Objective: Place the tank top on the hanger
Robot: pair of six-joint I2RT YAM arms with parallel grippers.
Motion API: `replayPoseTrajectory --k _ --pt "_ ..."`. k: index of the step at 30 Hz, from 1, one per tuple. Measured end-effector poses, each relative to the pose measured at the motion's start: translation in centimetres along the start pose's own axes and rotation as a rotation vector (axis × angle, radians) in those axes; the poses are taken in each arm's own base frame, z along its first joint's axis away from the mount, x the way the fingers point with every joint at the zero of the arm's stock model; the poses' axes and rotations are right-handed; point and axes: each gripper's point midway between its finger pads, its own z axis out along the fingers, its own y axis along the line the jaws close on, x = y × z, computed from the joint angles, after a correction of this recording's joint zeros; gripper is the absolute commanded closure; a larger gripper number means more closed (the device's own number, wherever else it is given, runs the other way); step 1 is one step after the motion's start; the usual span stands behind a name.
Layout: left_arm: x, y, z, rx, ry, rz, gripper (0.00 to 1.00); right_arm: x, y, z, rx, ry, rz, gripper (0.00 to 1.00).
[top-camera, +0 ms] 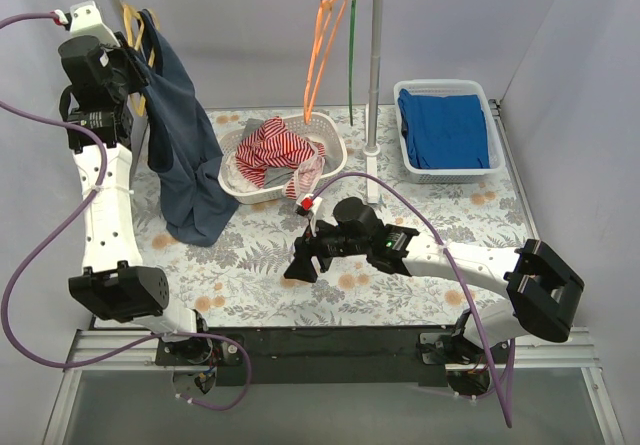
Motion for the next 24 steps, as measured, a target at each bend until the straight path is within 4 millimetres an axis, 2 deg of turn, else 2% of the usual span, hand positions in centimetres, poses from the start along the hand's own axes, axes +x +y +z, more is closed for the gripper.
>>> replayPoseTrajectory --k 3,4,7,9,13,17,20,23,24 --pt "-0.6 0.1 -0.5 -0.003 -0.017 -0.011 0.39 0.1 -0.1 0.0 0.003 0.002 -0.006 0.25" --pt "-0.8 0.1 -0.7 -0.004 -0.022 -0.016 0.31 0.1 -0.1 0.0 0.005 0.003 -0.009 0.25" --pt "-1.4 0.2 -1.2 -0.005 -0.036 -0.025 0.18 0.3 -0.2 0.0 0.008 0.009 -0.013 0.25" --pt "-1.9 0.1 -1.5 -0.004 -0.044 -0.031 0.14 0.4 -0.3 0.0 0.012 0.016 -0.012 0.25" --pt "-3.0 0.0 -2.3 -0.001 -0.060 -0.040 0.09 0.9 -0.6 0.1 0.020 0.031 -0.007 0.25" --pt "-5.0 -0.5 -4.0 0.015 -0.100 -0.062 0.07 1.0 -1.0 0.1 0.038 0.032 -0.012 0.25" --pt "-7.4 -1.3 -6.1 0.054 -0.153 -0.084 0.07 0.9 -1.2 0.2 0.049 0.030 -0.017 0.25" --pt "-10.0 -2.9 -9.2 0.137 -0.217 -0.117 0.07 0.9 -1.5 0.2 0.063 0.027 -0.020 0.25" --pt "-10.4 -3.2 -9.7 0.155 -0.225 -0.122 0.07 0.9 -1.6 0.2 0.068 0.025 -0.022 0.25"
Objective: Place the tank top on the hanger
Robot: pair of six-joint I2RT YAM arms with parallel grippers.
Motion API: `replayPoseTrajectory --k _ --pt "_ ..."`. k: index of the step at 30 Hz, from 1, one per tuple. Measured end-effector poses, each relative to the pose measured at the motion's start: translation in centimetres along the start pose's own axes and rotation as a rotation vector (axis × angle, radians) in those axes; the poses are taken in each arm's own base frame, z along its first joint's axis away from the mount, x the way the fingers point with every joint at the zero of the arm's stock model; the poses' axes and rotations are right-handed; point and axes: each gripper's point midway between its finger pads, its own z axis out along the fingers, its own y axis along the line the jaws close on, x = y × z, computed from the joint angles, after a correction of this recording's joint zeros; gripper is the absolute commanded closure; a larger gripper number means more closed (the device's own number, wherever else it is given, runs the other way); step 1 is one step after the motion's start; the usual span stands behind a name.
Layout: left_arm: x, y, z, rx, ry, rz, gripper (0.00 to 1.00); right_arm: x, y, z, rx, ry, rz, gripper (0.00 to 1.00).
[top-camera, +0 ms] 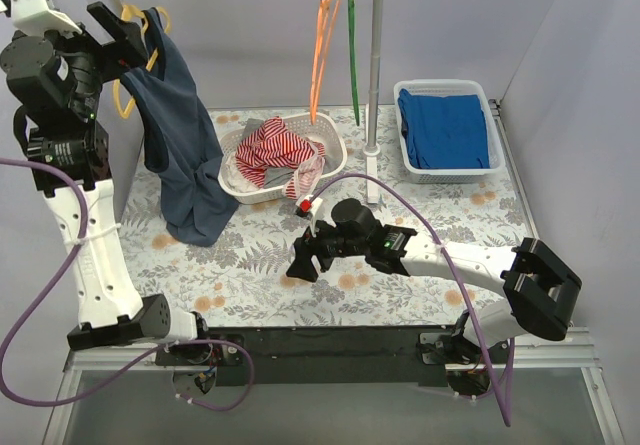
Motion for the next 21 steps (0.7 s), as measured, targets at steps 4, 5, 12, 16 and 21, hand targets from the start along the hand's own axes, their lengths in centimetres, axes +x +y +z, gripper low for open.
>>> replayPoseTrajectory --k 4,5,12,16,21 --pt "-1.6 -2.6 -2.3 0.108 -0.024 -0.055 0.06 -0.1 -0.6 0.0 0.030 -0.008 -0.002 0.25" --pt "-1.7 -3.2 -2.8 0.138 -0.023 -0.075 0.06 -0.2 -0.8 0.0 0.043 -0.012 -0.003 0.25" --pt "2.9 -5.3 -4.0 0.243 0.098 -0.192 0.04 -1.1 -1.6 -1.3 0.116 -0.070 -0.014 0.23" --pt "8.4 -7.6 -4.4 0.285 0.220 -0.248 0.02 -1.9 -1.9 -2.9 0.166 -0.121 -0.023 0.23" --pt "16.0 -10.3 -6.6 0.323 0.372 -0.287 0.02 -3.9 -1.9 -4.8 0.213 -0.206 -0.037 0.22"
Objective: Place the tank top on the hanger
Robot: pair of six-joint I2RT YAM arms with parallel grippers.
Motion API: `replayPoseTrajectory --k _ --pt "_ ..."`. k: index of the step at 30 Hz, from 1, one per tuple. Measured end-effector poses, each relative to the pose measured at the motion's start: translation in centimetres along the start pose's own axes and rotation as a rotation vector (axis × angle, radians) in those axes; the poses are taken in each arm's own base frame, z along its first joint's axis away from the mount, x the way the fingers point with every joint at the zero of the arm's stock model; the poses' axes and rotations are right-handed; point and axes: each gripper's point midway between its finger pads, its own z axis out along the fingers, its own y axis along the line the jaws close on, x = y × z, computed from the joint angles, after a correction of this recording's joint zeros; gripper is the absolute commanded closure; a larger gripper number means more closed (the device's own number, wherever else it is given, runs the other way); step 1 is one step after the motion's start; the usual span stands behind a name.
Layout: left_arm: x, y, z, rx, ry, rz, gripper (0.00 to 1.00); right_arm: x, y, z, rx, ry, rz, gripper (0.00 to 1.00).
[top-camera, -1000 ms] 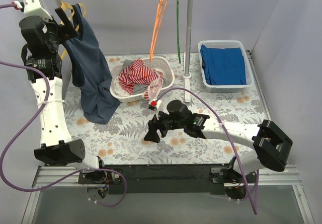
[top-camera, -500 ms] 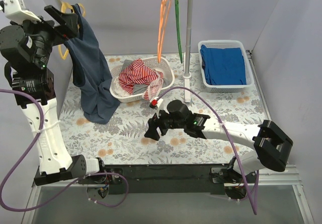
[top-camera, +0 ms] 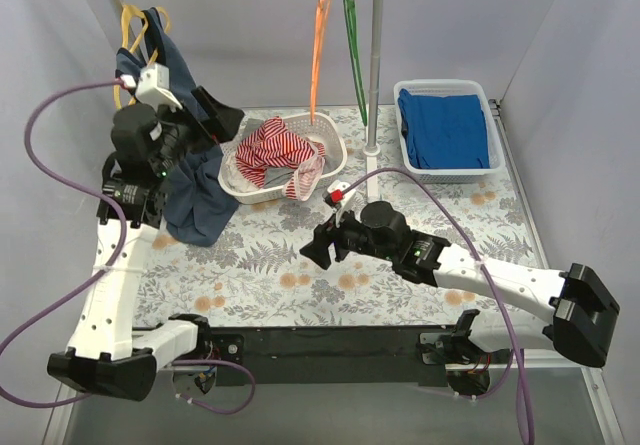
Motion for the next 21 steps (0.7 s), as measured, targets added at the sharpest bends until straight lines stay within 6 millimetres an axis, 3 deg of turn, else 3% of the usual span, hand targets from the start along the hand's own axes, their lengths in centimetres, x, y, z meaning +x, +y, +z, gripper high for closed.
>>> replayPoseTrajectory --k 7,13,17,21 --pt "9.6 1.7 -0.5 -0.032 0.138 -0.058 0.02 -1.2 -1.9 -2.0 0.118 -0.082 0.014 0.20" --pt "18.9 2.5 -0.9 -0.036 0.306 -0.105 0.02 -1.6 -3.4 -3.7 0.212 -0.148 0.055 0.20" --pt "25.4 0.6 -1.8 0.006 0.446 -0.087 0.02 -0.5 -4.6 -4.7 0.272 -0.158 0.089 0.18" --pt "29.1 -1.0 -2.4 0.049 0.518 -0.067 0.02 0.5 -5.3 -6.2 0.310 -0.172 0.121 0.16"
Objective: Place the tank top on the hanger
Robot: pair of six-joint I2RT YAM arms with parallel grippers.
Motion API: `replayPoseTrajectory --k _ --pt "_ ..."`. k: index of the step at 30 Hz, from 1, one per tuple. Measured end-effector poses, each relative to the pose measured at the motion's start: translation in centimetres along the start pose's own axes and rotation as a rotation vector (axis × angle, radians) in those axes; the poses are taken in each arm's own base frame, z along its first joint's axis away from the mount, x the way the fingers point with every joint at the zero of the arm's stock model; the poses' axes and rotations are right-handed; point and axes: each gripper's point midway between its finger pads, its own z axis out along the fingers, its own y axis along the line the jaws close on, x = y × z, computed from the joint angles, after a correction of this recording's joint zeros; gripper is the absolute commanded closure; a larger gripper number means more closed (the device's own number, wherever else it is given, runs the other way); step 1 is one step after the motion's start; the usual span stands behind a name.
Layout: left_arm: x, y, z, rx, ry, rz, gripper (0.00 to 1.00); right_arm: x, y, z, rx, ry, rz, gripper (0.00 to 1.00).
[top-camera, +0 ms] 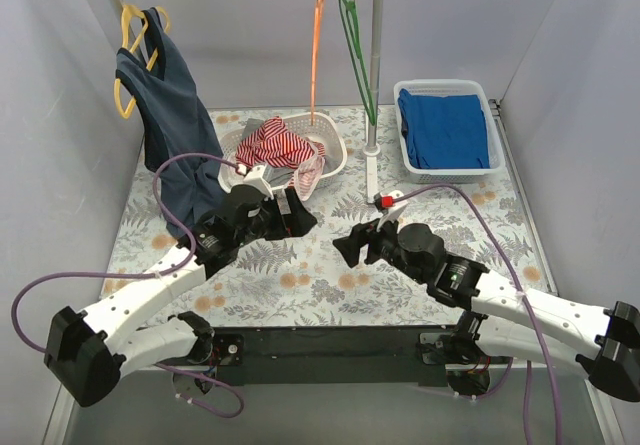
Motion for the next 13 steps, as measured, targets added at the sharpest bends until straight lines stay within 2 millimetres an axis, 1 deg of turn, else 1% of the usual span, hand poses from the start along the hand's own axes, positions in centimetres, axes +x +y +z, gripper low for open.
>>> replayPoseTrajectory --k 1,3,6,9,13 --pt "0.5 -0.2 0.3 0.002 0.014 0.005 0.02 0.0 -0.2 -0.4 0.006 -0.006 0.010 0.16" --pt "0.8 -0.2 1.0 -0.001 0.022 0.005 0.02 -0.4 -0.4 -1.0 0.015 -0.019 0.020 0.15" --pt "1.3 0.6 1.7 -0.041 0.035 0.003 0.02 -0.8 -0.5 -1.5 0.019 -0.034 0.026 0.15" --pt "1.4 0.9 1.6 -0.063 0.029 0.004 0.02 -0.6 -0.6 -1.4 0.023 -0.023 0.021 0.15" --pt "0.4 0.5 0.7 -0.055 -0.012 0.004 0.02 0.3 -0.8 -1.0 0.035 0.011 0.010 0.15"
